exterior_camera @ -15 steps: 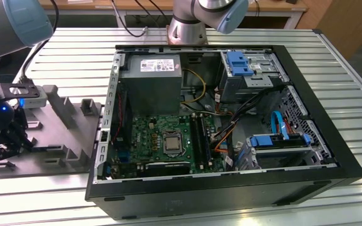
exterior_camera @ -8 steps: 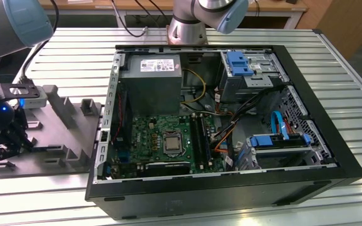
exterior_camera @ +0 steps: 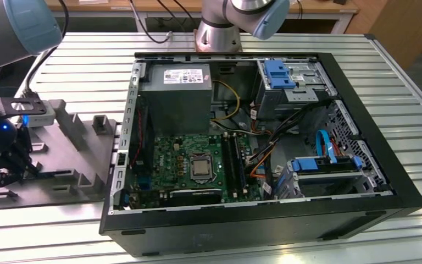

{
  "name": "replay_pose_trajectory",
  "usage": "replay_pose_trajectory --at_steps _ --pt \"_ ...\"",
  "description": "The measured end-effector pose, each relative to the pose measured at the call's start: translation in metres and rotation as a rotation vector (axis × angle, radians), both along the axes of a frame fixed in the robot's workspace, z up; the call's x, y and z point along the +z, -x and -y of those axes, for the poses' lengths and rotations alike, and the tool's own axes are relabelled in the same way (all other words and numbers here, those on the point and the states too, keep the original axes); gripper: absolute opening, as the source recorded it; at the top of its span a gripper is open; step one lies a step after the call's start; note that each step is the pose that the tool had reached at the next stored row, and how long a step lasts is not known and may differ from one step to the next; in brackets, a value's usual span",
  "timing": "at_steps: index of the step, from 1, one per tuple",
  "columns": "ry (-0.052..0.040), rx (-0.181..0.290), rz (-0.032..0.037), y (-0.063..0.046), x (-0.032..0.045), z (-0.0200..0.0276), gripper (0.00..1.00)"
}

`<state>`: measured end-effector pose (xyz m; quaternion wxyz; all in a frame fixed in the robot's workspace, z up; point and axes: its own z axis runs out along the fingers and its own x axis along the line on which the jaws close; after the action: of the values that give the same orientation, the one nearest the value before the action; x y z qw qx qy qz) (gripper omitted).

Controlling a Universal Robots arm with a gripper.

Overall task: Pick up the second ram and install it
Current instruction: 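Pick up the second ram and move it above second insertion slot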

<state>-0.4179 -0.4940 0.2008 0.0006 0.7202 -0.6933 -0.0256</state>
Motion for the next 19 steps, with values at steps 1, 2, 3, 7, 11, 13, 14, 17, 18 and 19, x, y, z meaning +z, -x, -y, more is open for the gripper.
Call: replay_pose_trajectory --at_steps 1,2,3,7,11,13,14,17,18,19 --pt "0.0000 0.000 0.0000 0.0000 0.0000 0.0000 0.13" --pt "0.0000 0.000 0.0000 0.0000 -0.0001 0.0000 0.13" --pt "0.0000 0.000 0.0000 0.0000 -0.0001 0.0000 0.13" --pt "-0.0007 -0.019 0.0003 0.0000 -0.0006 -0.0001 0.13" --pt "-0.0007 -0.062 0.0000 -0.0001 -0.0007 0.0000 0.13" --pt "-0.0007 -0.065 0.0000 -0.0001 -0.0008 0.0000 0.13" --pt "-0.0007 -0.067 0.0001 -0.0001 -0.0008 0.0000 0.11" --pt "-0.0007 -0.068 0.0001 -0.0001 -0.0008 0.0000 0.11" --pt "-0.0007 -0.068 0.0000 0.0000 -0.0008 0.0000 0.11" --pt "-0.0007 -0.068 0.0000 0.0000 -0.0007 0.0000 0.11"
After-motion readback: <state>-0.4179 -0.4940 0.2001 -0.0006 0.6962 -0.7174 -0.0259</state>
